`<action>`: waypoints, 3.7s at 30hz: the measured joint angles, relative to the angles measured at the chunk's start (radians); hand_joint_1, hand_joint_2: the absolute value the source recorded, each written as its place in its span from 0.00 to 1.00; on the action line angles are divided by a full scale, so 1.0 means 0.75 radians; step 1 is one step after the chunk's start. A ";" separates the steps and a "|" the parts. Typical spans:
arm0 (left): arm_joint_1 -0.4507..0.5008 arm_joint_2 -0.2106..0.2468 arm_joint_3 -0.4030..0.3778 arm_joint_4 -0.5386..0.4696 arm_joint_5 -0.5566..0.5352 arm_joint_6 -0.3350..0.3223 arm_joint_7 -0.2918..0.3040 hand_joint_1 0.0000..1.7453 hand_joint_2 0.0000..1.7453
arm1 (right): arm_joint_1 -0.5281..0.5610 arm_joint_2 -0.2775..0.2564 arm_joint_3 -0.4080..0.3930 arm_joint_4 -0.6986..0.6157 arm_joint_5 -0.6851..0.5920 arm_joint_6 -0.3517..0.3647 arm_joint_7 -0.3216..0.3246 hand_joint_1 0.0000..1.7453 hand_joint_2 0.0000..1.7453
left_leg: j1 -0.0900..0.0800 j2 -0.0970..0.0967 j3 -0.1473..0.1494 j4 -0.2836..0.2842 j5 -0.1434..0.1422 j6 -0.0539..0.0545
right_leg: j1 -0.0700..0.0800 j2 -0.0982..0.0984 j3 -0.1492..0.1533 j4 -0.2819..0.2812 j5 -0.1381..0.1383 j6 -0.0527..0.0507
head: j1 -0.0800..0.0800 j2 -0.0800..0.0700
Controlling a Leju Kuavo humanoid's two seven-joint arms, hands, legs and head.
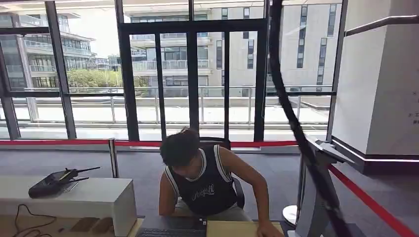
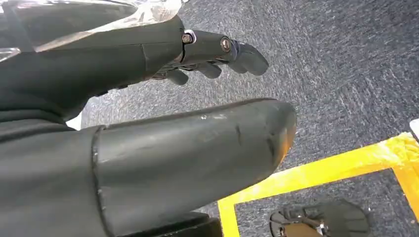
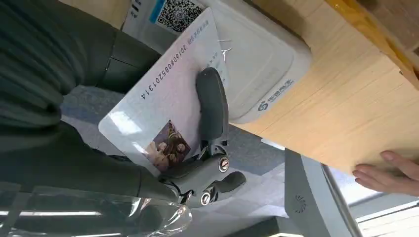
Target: Pass the card to the sensor for recognition and then transmit it.
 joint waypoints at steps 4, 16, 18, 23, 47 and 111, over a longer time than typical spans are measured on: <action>0.000 0.000 0.000 0.000 0.001 0.000 0.005 0.00 0.00 | 0.004 0.000 0.000 0.007 -0.005 0.000 0.000 1.00 1.00 | 0.000 0.000 0.001 0.000 0.000 0.000 | 0.000 0.000 0.001 0.000 0.000 0.000 | 0.000 0.000; 0.000 0.000 0.000 0.000 0.000 0.001 0.017 0.00 0.00 | 0.001 0.005 0.000 0.006 -0.025 -0.051 -0.047 1.00 1.00 | 0.000 0.000 0.001 0.000 0.000 0.000 | 0.000 0.000 0.002 0.000 0.000 0.000 | 0.000 0.000; 0.000 0.000 -0.001 0.000 -0.002 0.001 0.010 0.00 0.00 | -0.008 0.007 0.000 0.003 -0.038 -0.101 -0.070 1.00 1.00 | 0.000 0.000 0.000 0.000 0.000 0.000 | 0.000 0.000 0.001 0.000 0.000 0.000 | 0.000 0.000; -0.002 -0.001 -0.009 -0.001 -0.012 -0.008 0.000 0.00 0.00 | -0.070 -0.004 -0.011 -0.056 -0.038 -0.185 -0.083 1.00 1.00 | 0.000 0.000 0.000 0.000 0.000 0.000 | 0.000 0.000 0.001 0.000 0.002 0.001 | 0.000 0.000; -0.052 -0.003 -0.089 -0.001 -0.061 -0.080 0.005 0.00 0.00 | -0.397 0.053 0.033 -0.231 0.242 -0.055 0.012 1.00 1.00 | 0.000 0.000 -0.001 0.000 0.001 0.000 | 0.000 0.000 0.000 0.001 0.002 0.000 | -0.001 0.000; 0.078 0.059 0.039 -0.002 0.394 0.038 -0.086 0.00 0.00 | 0.232 -0.128 0.081 -0.931 0.431 0.339 0.125 0.00 1.00 | 0.000 0.000 -0.001 0.000 0.000 0.000 | 0.000 0.000 -0.001 0.000 0.002 0.000 | 0.000 0.000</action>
